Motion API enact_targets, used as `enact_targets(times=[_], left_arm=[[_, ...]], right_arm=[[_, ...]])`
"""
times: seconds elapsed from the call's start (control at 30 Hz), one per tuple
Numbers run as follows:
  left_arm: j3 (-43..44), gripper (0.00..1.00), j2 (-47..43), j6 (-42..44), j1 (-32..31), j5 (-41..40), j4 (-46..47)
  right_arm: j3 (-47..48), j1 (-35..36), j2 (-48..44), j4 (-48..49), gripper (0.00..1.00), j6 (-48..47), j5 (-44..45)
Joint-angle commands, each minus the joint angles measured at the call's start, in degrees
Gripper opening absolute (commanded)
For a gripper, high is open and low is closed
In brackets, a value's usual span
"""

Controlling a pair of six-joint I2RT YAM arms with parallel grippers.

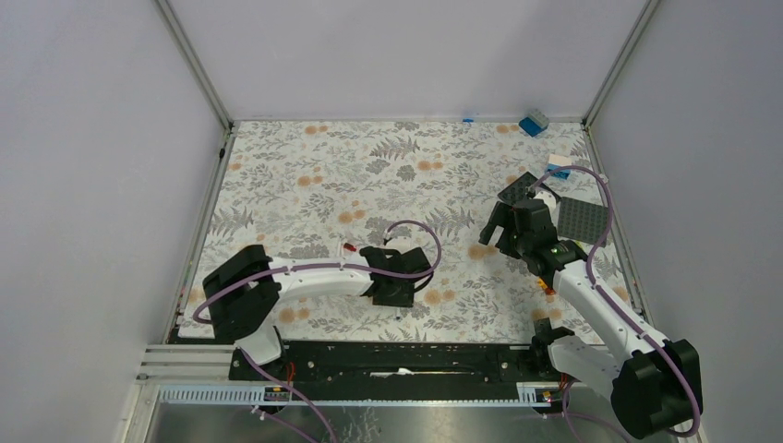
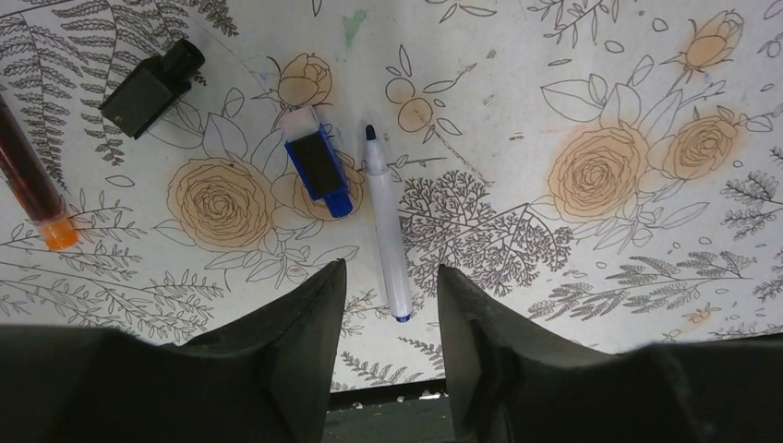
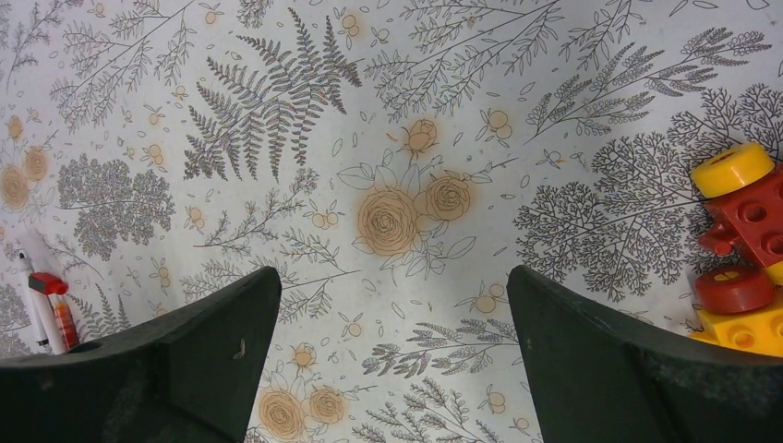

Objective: Insert the pens into the pen caps

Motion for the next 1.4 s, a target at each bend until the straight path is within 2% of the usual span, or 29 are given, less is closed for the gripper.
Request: enact_targets(times=[0.0, 0.37, 0.53, 0.77, 1.0, 1.07, 1.2, 1.37], left_arm=[[2.16, 0.46, 1.67, -1.37, -0.22, -2.34, 3.2], [3.69, 0.38, 6.06, -0.92, 0.04, -3.64, 3.85], [3.3, 0.28, 6.76, -1.44, 0.04, -4.42, 3.97], [2.46, 0.01, 6.21, -1.32, 0.13, -4.83, 5.57], [1.48, 0.0, 1.69, -0.24, 0.13, -1.83, 10.41], [0.58, 0.0, -0.82, 0.28, 0.13, -1.02, 13.3], [-0.07, 0.0, -5.6, 2.24, 0.52, -1.33, 18.48], [0.27, 0.0, -10.01, 4.29, 2.45, -1.02, 24.59]], right_arm=[[0.08, 0.49, -0.16, 1.28, 1.0, -1.19, 0.44], [-0.07, 0.55, 1.47, 1.88, 1.0, -1.78, -0.07], [-0.03, 0.58, 0.83, 1.43, 1.0, -1.79, 0.85], [-0.35, 0.62, 0.3, -0.75, 1.0, 1.8, 4.06], [-1.95, 0.59, -1.61, -1.06, 1.0, 2.2, 5.78], [-1.69, 0.57, -2.0, -0.99, 1.0, 1.45, 4.19], [-1.75, 0.58, -4.27, 1.1, 1.0, -1.93, -4.94], [-7.56, 0.58, -13.07, 12.95, 1.0, -1.44, -18.66]])
